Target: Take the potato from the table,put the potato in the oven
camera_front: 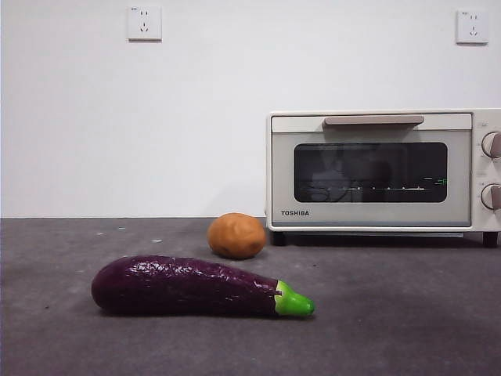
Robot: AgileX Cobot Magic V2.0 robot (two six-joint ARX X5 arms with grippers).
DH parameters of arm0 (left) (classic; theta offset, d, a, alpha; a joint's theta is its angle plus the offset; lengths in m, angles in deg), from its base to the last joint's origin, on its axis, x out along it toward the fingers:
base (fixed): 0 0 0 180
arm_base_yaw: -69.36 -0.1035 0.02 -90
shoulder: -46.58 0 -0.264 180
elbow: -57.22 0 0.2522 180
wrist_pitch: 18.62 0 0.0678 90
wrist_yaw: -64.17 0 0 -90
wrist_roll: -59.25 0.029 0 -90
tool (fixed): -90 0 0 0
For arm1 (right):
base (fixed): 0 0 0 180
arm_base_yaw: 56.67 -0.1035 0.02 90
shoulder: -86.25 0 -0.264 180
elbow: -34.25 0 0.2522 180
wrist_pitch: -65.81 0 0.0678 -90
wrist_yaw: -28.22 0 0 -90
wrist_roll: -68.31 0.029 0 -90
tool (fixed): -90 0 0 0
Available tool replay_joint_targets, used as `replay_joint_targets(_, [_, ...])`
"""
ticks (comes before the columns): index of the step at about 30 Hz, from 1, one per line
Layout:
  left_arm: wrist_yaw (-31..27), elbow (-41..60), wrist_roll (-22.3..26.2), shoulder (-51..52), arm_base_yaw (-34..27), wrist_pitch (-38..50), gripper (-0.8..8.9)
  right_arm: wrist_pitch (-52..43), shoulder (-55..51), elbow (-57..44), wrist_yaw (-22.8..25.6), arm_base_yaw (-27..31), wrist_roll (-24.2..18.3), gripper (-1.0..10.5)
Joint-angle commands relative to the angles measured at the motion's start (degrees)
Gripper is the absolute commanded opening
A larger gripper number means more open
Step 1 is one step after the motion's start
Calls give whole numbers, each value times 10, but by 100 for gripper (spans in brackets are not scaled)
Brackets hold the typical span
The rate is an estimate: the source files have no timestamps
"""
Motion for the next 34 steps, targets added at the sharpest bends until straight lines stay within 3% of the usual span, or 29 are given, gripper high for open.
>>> replay_joint_targets(1, [14, -32, -43, -11, -2, 5, -5, 9, -1, 41, -1, 0, 7, 1])
replay_joint_targets(10, [80, -139, -91, -92, -2, 32, -4, 50, 0, 169, 8, 0, 1, 1])
replay_joint_targets(15, [138, -183, -125, -163, -2, 88, -5, 62, 4, 215, 7, 0, 1, 1])
replay_joint_targets(20, [209, -227, -128, -257, 0, 158, -4, 163, 40, 276, 8, 0, -18, 0])
replay_joint_targets(23, [247, -266, -127, -329, 10, 155, -4, 249, 81, 315, 8, 0, -59, 1])
replay_joint_targets(29, [324, -368, -126, -494, 53, 110, -4, 357, 169, 379, 13, 0, -64, 1])
replay_joint_targets(34, [329, -475, -66, -622, 113, 16, -4, 424, 230, 415, 14, 0, -65, 1])
